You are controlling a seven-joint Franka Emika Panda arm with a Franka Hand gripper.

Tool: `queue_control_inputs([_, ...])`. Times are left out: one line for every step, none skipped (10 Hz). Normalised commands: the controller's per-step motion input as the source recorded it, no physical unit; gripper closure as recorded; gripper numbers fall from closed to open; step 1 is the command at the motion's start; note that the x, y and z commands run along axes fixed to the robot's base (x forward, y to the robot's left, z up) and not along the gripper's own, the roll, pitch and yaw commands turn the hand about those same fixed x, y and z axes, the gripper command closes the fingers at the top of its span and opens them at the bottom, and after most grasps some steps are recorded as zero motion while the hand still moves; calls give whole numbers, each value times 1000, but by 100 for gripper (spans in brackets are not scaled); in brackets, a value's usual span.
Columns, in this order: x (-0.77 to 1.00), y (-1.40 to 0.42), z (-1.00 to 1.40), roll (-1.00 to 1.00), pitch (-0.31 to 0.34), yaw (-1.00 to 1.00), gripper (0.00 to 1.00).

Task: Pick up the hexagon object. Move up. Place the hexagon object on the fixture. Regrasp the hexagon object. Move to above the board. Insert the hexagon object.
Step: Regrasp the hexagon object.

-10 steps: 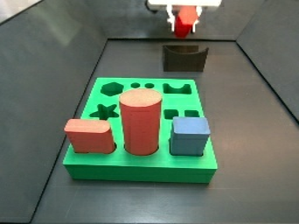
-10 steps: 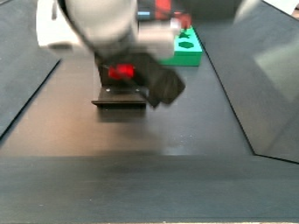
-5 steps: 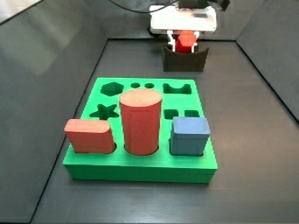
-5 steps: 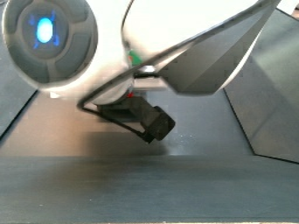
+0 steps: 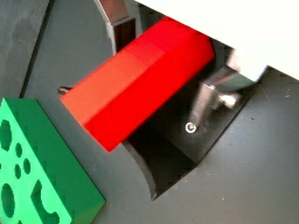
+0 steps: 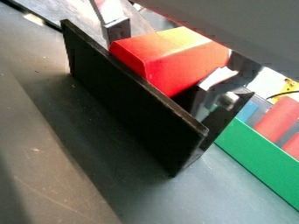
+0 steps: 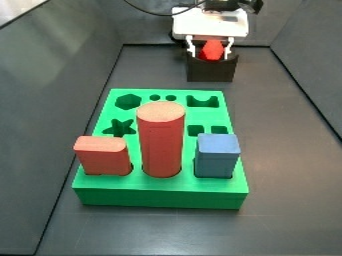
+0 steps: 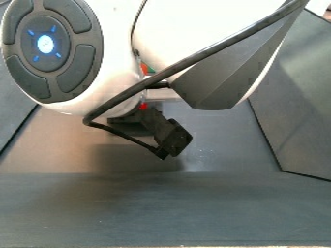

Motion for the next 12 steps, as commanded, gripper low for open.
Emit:
queue_control_inputs([0,0,1000,4,-15,43,0])
queue_control_inputs([-6,0,1000,9,-12,48,0])
queue_control_inputs([-30,-2,1000,22,-1,52,0])
queue_control_inputs([-36,-5,1000,30,5,50,0])
queue_control_inputs([-41,-6,1000,31,14,49,0])
queue_control_inputs([-44,-1,843,32,36,38,0])
queue_control_inputs([-41,2,723,31,46,32,0])
queue_control_inputs([-33,6,472,30,62,20,0])
queue_control_inputs([-29,4,281,35,70,9,0])
queue_control_inputs([-94,-1000,910,1000,62,7,0])
queue_control_inputs([-90,-1000,890,1000,61,7,0])
queue_control_inputs([-114,-1000,875,1000,49,6,0])
